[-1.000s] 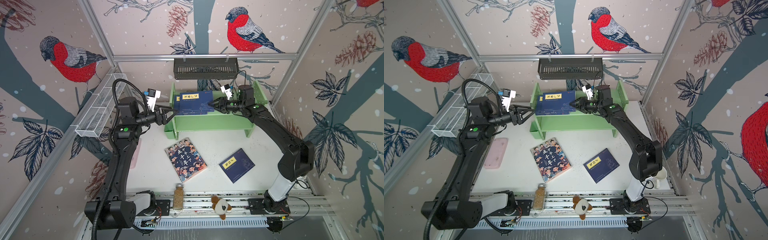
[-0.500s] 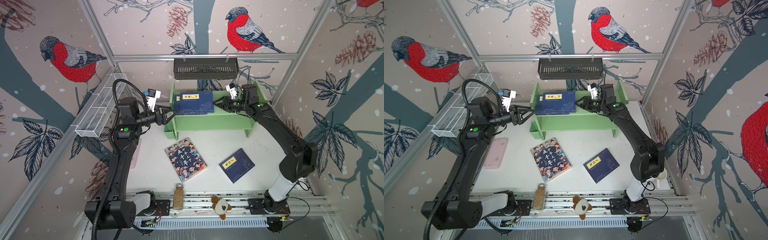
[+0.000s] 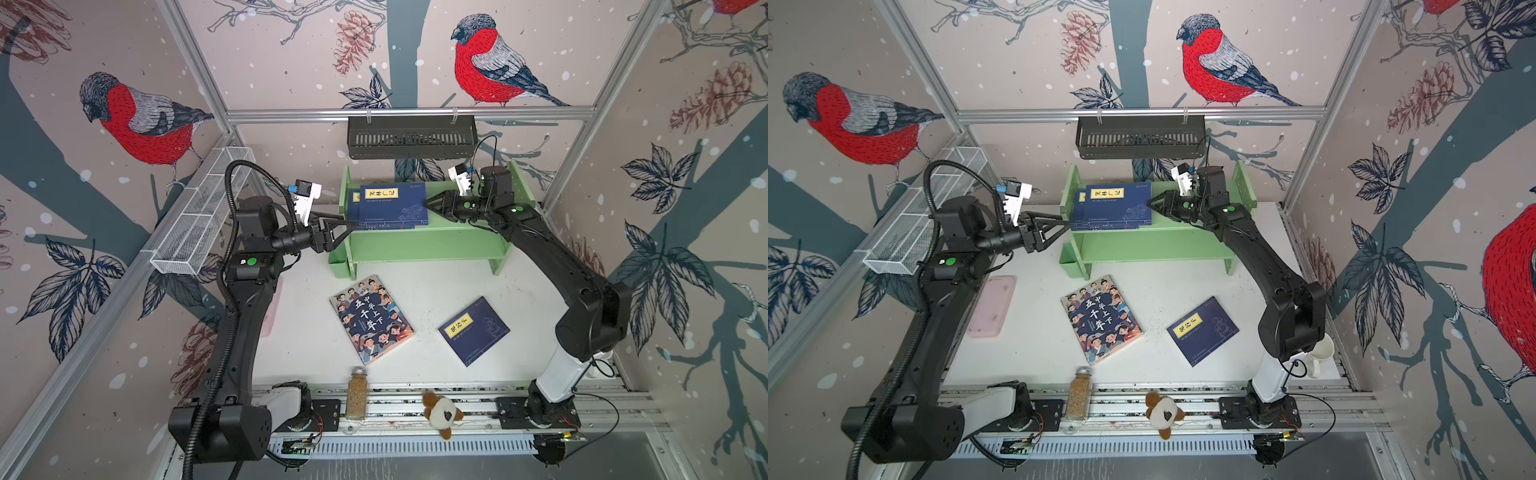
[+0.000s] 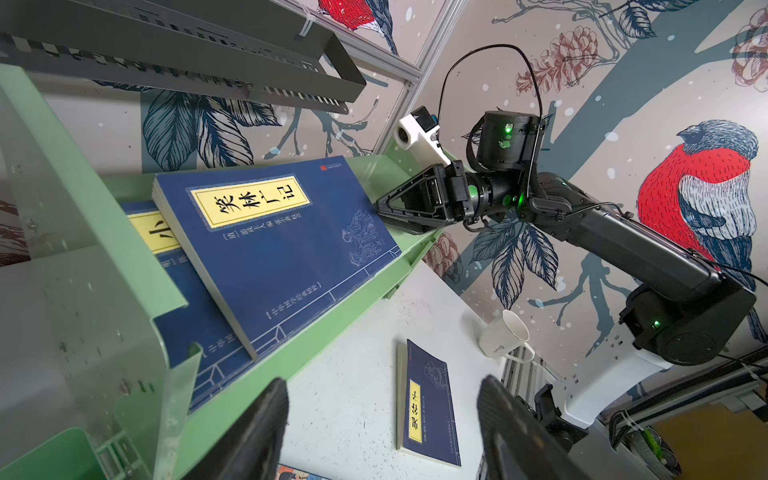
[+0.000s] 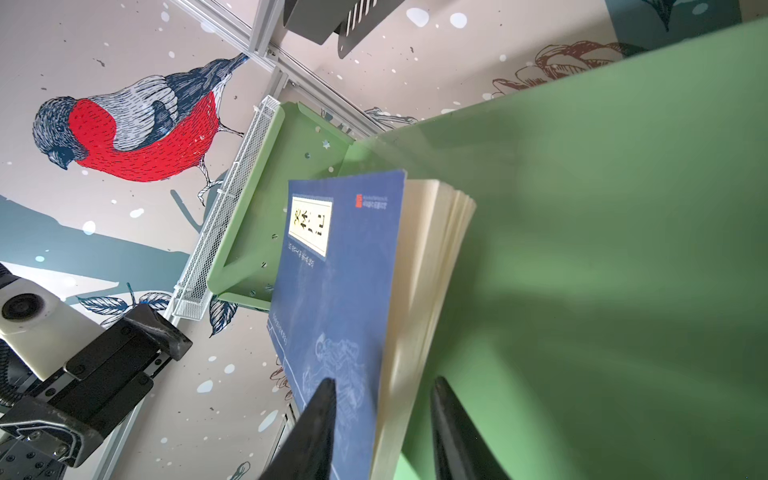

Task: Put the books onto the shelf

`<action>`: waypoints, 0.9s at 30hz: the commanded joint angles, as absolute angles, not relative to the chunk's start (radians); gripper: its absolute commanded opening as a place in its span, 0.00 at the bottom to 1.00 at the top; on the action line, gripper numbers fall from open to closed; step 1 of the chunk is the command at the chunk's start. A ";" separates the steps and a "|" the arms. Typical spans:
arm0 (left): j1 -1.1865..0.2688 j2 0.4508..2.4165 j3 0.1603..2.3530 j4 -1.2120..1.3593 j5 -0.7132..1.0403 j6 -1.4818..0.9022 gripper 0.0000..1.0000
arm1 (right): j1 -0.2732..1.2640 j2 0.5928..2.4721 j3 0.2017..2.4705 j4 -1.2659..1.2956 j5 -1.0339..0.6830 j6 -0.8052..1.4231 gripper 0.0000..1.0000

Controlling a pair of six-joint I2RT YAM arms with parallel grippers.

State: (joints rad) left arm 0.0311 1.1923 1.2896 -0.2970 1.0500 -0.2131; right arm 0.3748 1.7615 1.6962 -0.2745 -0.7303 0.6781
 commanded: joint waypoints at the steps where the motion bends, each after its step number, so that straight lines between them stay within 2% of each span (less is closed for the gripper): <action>1: 0.033 1.184 1.290 -0.270 1.072 -0.217 0.72 | 0.379 1.767 1.705 -0.244 -0.738 0.682 0.37; 5: 0.033 1.180 1.288 -0.270 1.072 -0.215 0.72 | 0.380 1.781 1.716 -0.250 -0.744 0.682 0.34; 10: 0.033 1.175 1.284 -0.273 1.072 -0.210 0.72 | 0.387 1.797 1.737 -0.263 -0.747 0.674 0.22; 17: 0.032 1.175 1.287 -0.275 1.074 -0.207 0.72 | 0.396 1.815 1.758 -0.273 -0.751 0.672 0.12; 27: 0.034 1.175 1.290 -0.275 1.014 -0.204 0.72 | 0.411 1.817 1.766 -0.274 -0.713 0.713 0.14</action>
